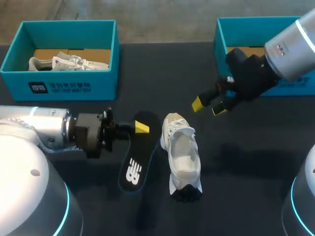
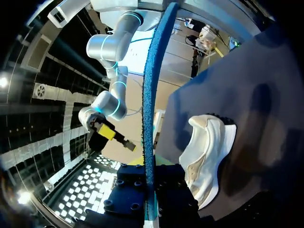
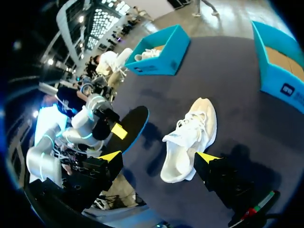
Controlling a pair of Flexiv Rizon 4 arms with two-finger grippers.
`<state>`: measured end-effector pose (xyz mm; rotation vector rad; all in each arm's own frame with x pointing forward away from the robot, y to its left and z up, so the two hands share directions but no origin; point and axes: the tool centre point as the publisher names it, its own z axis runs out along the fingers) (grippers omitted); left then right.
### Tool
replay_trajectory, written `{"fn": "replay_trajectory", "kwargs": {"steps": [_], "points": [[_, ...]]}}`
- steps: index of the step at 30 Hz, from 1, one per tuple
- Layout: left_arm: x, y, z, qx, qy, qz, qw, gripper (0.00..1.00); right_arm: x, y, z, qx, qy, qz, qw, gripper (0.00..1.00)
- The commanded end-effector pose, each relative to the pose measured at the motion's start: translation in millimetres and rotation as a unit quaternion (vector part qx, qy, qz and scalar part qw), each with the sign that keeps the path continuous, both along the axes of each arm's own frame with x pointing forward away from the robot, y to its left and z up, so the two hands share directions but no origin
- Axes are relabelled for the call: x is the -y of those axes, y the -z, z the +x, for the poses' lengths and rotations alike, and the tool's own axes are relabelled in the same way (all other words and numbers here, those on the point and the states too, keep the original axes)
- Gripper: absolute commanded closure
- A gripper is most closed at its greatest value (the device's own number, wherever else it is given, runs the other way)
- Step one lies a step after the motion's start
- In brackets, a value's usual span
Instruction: Take the shoe out of the shoebox, open the shoe tongue, remove and reinsert the insole, then place the shoe into the shoebox
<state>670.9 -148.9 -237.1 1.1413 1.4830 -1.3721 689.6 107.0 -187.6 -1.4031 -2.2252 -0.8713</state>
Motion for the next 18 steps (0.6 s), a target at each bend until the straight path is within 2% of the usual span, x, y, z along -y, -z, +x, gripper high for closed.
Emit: {"fn": "replay_trajectory", "kwargs": {"steps": [1,4,6,18], "points": [[-1.8,1.8,-25.0,-0.009,-0.008,0.007,1.000,1.00,16.1,8.1,-14.7,0.107,-0.080,-0.010,0.991,0.00],[1.0,2.3,-37.8,-0.020,0.006,0.009,1.000,1.00,20.6,16.9,-21.2,0.133,-0.091,-0.027,0.986,0.00],[2.3,2.8,-41.6,-0.021,0.010,0.011,1.000,1.00,29.5,33.8,-26.9,0.128,-0.094,-0.021,0.987,0.00],[2.3,2.8,-41.6,-0.021,0.010,0.011,1.000,1.00,29.5,33.8,-26.9,0.128,-0.094,-0.021,0.987,0.00]]}}
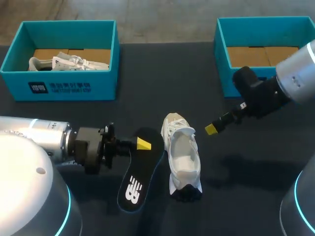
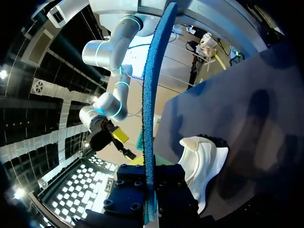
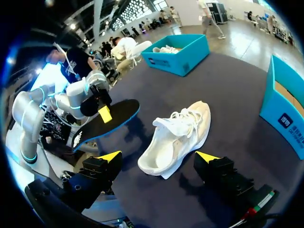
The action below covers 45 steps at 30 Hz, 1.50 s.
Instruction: Take the shoe out of the shoebox, open the shoe tongue, remove and reinsert the insole, then place the shoe into the shoebox
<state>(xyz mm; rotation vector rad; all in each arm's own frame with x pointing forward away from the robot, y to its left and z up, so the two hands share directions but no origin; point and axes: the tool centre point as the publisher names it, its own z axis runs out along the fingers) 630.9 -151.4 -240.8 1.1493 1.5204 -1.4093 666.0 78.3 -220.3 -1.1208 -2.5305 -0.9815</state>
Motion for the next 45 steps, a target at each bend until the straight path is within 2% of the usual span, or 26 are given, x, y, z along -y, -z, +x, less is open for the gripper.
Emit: {"fn": "replay_trajectory", "kwargs": {"steps": [1,2,6,8,14,20,22,35,37,39,41,45], "points": [[-0.2,-1.0,-1.5,0.000,-0.001,0.002,1.000,1.00,0.8,1.1,-3.3,0.003,0.003,0.002,1.000,0.00],[-0.2,-1.0,-1.5,0.000,-0.001,0.002,1.000,1.00,0.8,1.1,-3.3,0.003,0.003,0.002,1.000,0.00],[2.4,1.7,-5.8,-0.009,0.003,-0.007,1.000,1.00,-7.9,-4.2,-4.7,0.092,-0.072,-0.040,0.992,0.00],[4.9,4.2,-12.1,-0.019,0.012,-0.015,1.000,1.00,-7.0,-2.9,-8.4,0.120,-0.102,-0.045,0.986,0.00],[11.9,17.5,-32.4,-0.046,0.031,-0.016,0.998,1.00,3.1,7.1,-20.0,0.188,-0.168,-0.073,0.965,0.00],[18.7,25.4,-44.6,-0.071,0.040,-0.018,0.996,1.00,8.4,21.1,-27.7,0.248,-0.214,-0.096,0.940,0.00],[22.1,26.6,-49.0,-0.077,0.043,-0.020,0.996,1.00,8.4,33.0,-28.9,0.226,-0.234,-0.110,0.939,0.00],[22.1,26.6,-49.0,-0.077,0.043,-0.020,0.996,1.00,8.4,33.0,-28.9,0.226,-0.234,-0.110,0.939,0.00],[24.6,30.5,-49.9,-0.082,0.043,-0.020,0.995,1.00,2.2,35.2,-27.0,0.218,-0.254,-0.132,0.933,0.00],[28.3,34.7,-49.6,-0.090,0.049,-0.025,0.994,1.00,-1.6,38.3,-28.2,0.235,-0.271,-0.145,0.922,0.00],[31.1,37.7,-50.1,-0.092,0.052,-0.027,0.994,1.00,-1.7,43.8,-30.0,0.235,-0.278,-0.152,0.919,0.00],[35.0,41.7,-47.6,-0.101,0.053,-0.034,0.993,1.00,2.7,59.0,-33.3,0.229,-0.273,-0.145,0.923,0.00]]}}
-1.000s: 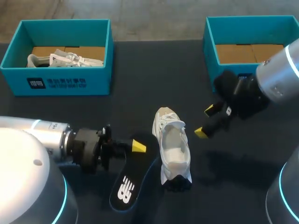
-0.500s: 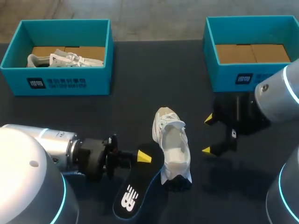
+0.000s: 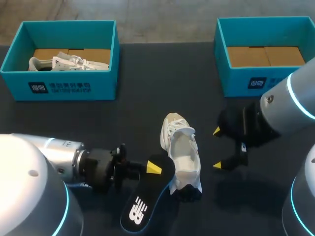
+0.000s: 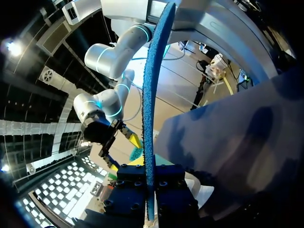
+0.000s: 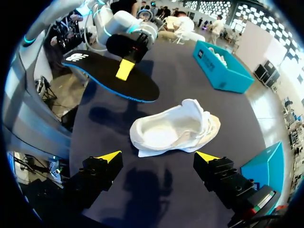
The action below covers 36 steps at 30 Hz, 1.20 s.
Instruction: Take the shoe out of the shoebox, open the shoe tongue, remove and reinsert the insole, then place the shoe into the shoebox
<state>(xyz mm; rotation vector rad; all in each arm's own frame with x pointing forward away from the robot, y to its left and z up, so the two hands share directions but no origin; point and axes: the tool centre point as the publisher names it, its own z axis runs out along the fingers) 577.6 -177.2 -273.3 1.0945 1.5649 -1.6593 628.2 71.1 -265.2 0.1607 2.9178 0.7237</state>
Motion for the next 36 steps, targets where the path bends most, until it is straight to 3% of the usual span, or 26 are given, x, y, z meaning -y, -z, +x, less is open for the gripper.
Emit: {"fn": "replay_trajectory", "kwargs": {"steps": [1,20,29,36], "points": [[10.0,9.7,6.1,-0.005,0.003,-0.008,1.000,1.00,-4.0,17.6,3.3,-0.005,0.004,-0.002,1.000,0.00],[24.4,4.9,1.9,-0.036,0.030,-0.026,0.999,1.00,-6.2,75.2,0.4,-0.060,0.020,0.008,0.998,0.00],[26.3,-5.4,2.4,-0.093,0.011,-0.042,0.995,1.00,-7.7,84.2,-5.4,-0.070,0.031,0.016,0.997,0.00],[26.3,-5.4,2.4,-0.093,0.011,-0.042,0.995,1.00,-7.7,84.2,-5.4,-0.070,0.031,0.016,0.997,0.00]]}}
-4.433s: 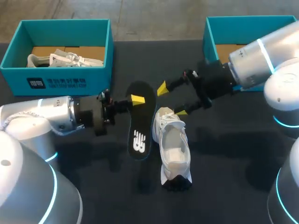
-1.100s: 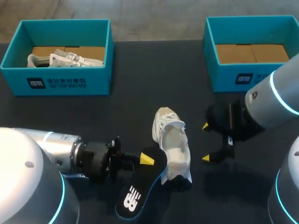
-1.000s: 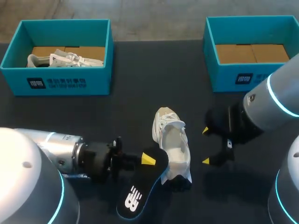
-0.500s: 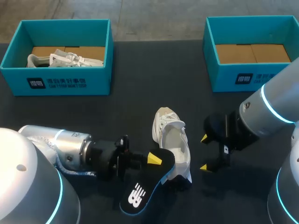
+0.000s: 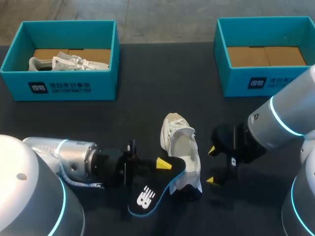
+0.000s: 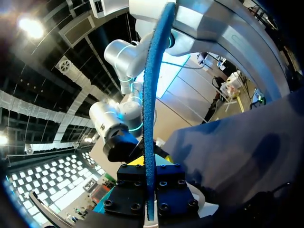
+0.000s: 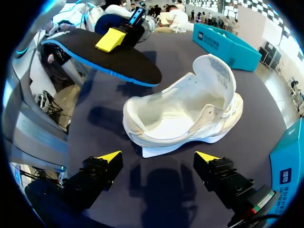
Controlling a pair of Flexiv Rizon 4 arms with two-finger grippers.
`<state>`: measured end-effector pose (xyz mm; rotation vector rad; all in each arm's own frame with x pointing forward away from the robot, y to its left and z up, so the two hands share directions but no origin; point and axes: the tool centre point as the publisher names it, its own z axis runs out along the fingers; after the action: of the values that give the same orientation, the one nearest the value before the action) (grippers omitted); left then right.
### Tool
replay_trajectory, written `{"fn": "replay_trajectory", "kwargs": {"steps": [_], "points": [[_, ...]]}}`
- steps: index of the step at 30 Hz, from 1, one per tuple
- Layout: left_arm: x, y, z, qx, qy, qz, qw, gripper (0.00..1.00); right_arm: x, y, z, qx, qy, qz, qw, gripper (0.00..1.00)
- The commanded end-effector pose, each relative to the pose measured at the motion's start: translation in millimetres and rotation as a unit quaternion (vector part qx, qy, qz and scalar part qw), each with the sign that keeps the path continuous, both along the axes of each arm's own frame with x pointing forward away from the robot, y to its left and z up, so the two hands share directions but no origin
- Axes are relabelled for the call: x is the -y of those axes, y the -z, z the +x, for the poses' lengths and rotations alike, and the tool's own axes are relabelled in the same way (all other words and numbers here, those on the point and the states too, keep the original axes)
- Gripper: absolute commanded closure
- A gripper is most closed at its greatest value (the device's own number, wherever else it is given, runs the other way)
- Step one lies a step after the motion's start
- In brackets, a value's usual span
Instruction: Take the shoe out of the shoebox, open the shoe tongue, remove and reinsert the insole, then place the shoe into the shoebox
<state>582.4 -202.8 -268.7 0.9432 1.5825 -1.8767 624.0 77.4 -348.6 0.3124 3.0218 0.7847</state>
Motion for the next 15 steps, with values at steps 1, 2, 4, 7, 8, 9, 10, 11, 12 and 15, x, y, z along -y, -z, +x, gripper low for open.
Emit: {"fn": "replay_trajectory", "kwargs": {"steps": [1,2,4,7,8,9,10,11,12,15], "points": [[0.8,-0.7,-2.5,0.001,-0.003,0.001,1.000,1.00,-1.4,0.8,-1.2,0.002,0.002,-0.002,1.000,0.00],[0.8,-0.7,-2.5,0.001,-0.003,0.001,1.000,1.00,-1.4,0.8,-1.2,0.002,0.002,-0.002,1.000,0.00],[0.8,-0.7,-2.5,0.001,-0.003,0.001,1.000,1.00,-1.4,0.8,-1.2,0.002,0.002,-0.002,1.000,0.00],[0.8,-0.7,-2.5,0.001,-0.003,0.001,1.000,1.00,-1.4,0.8,-1.2,0.002,0.002,-0.002,1.000,0.00],[2.0,0.4,-2.8,-0.008,0.000,-0.001,1.000,1.00,-1.4,0.8,-1.2,0.002,0.002,-0.002,1.000,0.00],[3.9,1.9,-1.8,-0.015,-0.006,-0.002,1.000,1.00,-1.4,0.8,-1.2,0.002,0.002,-0.002,1.000,0.00],[5.8,3.2,0.1,-0.028,-0.012,-0.002,1.000,1.00,-1.4,0.8,-1.2,0.002,0.002,-0.002,1.000,0.00],[7.5,4.0,1.9,-0.039,-0.015,-0.002,0.999,1.00,-1.4,0.8,-1.2,0.002,0.002,-0.002,1.000,0.00],[9.0,4.2,3.7,-0.049,-0.022,-0.004,0.999,1.00,-1.4,0.8,-1.2,0.002,0.002,-0.002,1.000,0.00],[12.9,2.8,9.0,-0.093,-0.037,-0.010,0.995,1.00,-1.4,0.8,-1.2,0.002,0.002,-0.002,1.000,0.00]]}}
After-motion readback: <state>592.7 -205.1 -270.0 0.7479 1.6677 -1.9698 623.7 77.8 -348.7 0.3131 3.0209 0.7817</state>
